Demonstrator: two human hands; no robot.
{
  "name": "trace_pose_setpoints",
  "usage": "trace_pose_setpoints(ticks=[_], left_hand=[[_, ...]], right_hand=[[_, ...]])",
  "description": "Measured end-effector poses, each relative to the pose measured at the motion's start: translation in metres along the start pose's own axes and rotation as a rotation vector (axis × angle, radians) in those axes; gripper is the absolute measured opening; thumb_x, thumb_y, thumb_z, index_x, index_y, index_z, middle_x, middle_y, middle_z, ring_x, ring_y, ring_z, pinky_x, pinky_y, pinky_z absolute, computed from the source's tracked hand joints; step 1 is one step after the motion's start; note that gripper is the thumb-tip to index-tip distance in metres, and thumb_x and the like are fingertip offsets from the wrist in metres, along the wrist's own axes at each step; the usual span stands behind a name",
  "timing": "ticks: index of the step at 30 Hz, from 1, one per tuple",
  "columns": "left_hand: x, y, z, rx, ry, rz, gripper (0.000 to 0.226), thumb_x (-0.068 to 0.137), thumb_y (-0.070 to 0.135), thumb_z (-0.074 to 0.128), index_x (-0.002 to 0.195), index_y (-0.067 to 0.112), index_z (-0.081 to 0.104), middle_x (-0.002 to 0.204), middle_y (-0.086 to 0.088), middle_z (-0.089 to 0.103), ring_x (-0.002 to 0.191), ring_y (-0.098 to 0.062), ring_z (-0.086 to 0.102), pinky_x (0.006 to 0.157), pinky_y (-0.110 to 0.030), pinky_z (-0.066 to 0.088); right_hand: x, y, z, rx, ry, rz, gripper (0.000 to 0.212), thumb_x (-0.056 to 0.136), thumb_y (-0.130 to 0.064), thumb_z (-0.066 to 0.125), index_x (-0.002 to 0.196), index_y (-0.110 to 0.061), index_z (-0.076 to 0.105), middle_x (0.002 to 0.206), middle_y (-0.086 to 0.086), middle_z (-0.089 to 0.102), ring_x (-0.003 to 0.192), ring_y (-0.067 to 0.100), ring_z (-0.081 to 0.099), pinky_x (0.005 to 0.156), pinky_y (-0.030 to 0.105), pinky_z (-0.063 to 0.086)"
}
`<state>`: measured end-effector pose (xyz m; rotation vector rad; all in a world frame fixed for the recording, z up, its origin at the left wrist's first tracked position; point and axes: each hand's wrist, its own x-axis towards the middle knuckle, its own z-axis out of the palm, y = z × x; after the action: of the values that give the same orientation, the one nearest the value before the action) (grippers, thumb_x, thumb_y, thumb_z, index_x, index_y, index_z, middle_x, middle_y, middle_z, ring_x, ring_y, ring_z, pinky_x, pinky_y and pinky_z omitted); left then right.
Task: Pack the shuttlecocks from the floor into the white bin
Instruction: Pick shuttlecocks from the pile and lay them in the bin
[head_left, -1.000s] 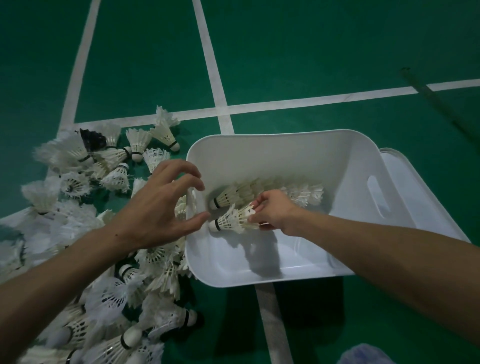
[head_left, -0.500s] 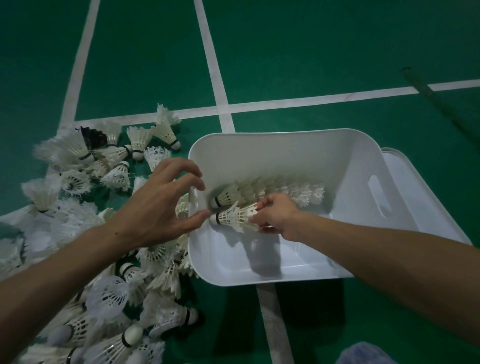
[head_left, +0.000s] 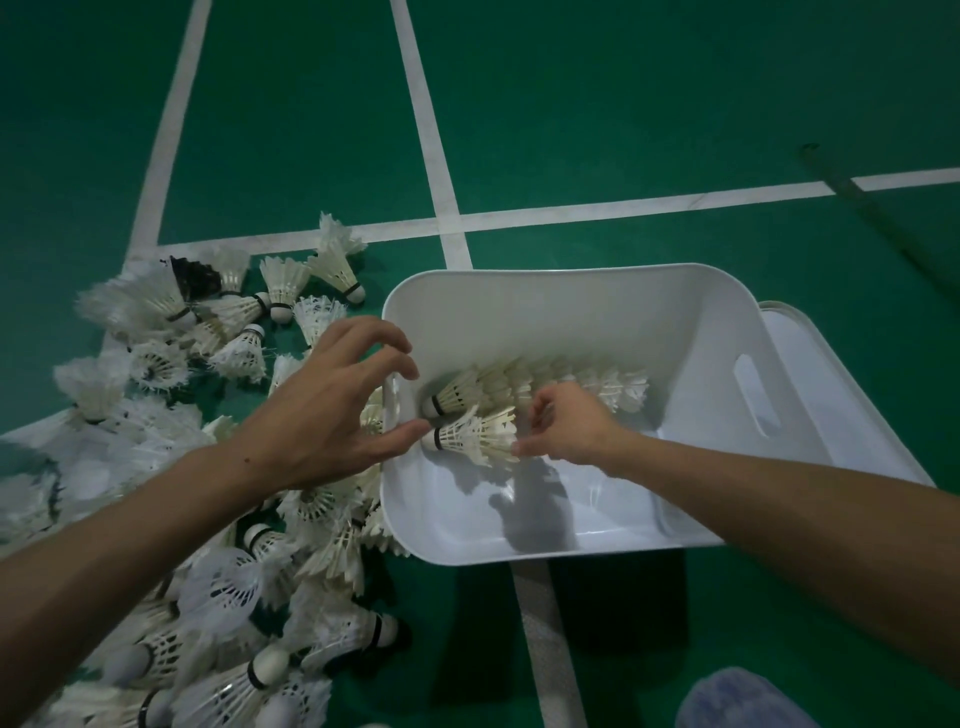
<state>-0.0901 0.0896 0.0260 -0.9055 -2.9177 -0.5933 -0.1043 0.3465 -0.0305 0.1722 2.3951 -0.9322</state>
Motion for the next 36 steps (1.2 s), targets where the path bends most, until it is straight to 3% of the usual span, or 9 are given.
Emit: trace_pose_setpoints(ticks=[3,7,10,16,26,33,36], left_hand=[[-0.011,-0.008,-0.011,-0.013,-0.089,-0.014,0.076,0.079,0.079,0.029,0.129,0.025,0.046,0.143,0.002,0.032,0.133,-0.015,0.026,0.103,-0.033,0.031],[-0.025,-0.034,-0.025,0.036,-0.155,-0.181,0.081,0.079,0.078,0.032,0.141,0.026,0.030,0.150,0.003,0.018,0.137,-0.016,0.021,0.110,-0.036,0.027],[-0.031,-0.059,-0.028,0.080,-0.267,-0.323,0.083,0.075,0.073,0.039,0.142,0.024,0.030,0.152,0.000,0.015,0.140,-0.021,0.015,0.114,-0.043,0.027],[-0.049,-0.097,-0.028,0.092,-0.339,-0.494,0.077,0.082,0.063,0.053,0.143,0.023,0.029,0.152,-0.007,0.017,0.140,-0.028,0.015,0.115,-0.046,0.022],[-0.084,-0.120,-0.005,0.034,-0.527,-0.578,0.091,0.073,0.067,0.064,0.146,0.031,0.024,0.152,-0.009,0.020,0.137,-0.032,0.021,0.112,-0.047,0.026],[-0.116,-0.123,-0.004,-0.070,-0.473,-0.583,0.081,0.065,0.059,0.076,0.135,0.034,0.044,0.143,-0.003,0.034,0.128,-0.022,0.036,0.108,-0.039,0.034],[-0.128,-0.124,-0.009,-0.086,-0.500,-0.553,0.071,0.068,0.046,0.080,0.131,0.034,0.049,0.141,0.001,0.033,0.128,-0.019,0.036,0.110,-0.035,0.032]], right_hand=[[-0.015,-0.024,-0.021,-0.312,0.108,-0.163,0.033,0.072,-0.030,0.084,0.086,-0.010,0.061,0.085,0.004,0.066,0.079,0.021,0.060,0.069,0.032,0.050],[-0.042,-0.087,-0.043,-0.299,0.195,-0.407,0.040,0.076,-0.034,0.079,0.107,-0.015,0.061,0.101,-0.007,0.058,0.093,0.011,0.054,0.082,0.023,0.045],[-0.057,-0.142,-0.048,-0.328,0.267,-0.626,0.043,0.077,-0.036,0.078,0.110,-0.015,0.060,0.108,-0.003,0.061,0.095,0.008,0.051,0.085,0.021,0.042],[-0.050,-0.217,-0.008,-0.506,0.131,-0.829,0.049,0.075,-0.035,0.080,0.113,-0.014,0.058,0.114,0.004,0.062,0.104,0.018,0.055,0.092,0.031,0.046],[-0.009,-0.227,0.089,-0.830,-0.119,-0.701,0.061,0.071,-0.037,0.084,0.117,-0.010,0.056,0.113,0.008,0.061,0.107,0.025,0.054,0.088,0.039,0.049],[-0.006,-0.206,0.132,-0.846,-0.306,-0.574,0.069,0.069,-0.032,0.086,0.127,-0.012,0.053,0.122,0.007,0.059,0.110,0.026,0.056,0.089,0.033,0.048],[-0.008,-0.201,0.140,-0.856,-0.341,-0.571,0.070,0.070,-0.025,0.085,0.129,-0.013,0.050,0.125,0.009,0.055,0.111,0.026,0.053,0.084,0.031,0.044]])
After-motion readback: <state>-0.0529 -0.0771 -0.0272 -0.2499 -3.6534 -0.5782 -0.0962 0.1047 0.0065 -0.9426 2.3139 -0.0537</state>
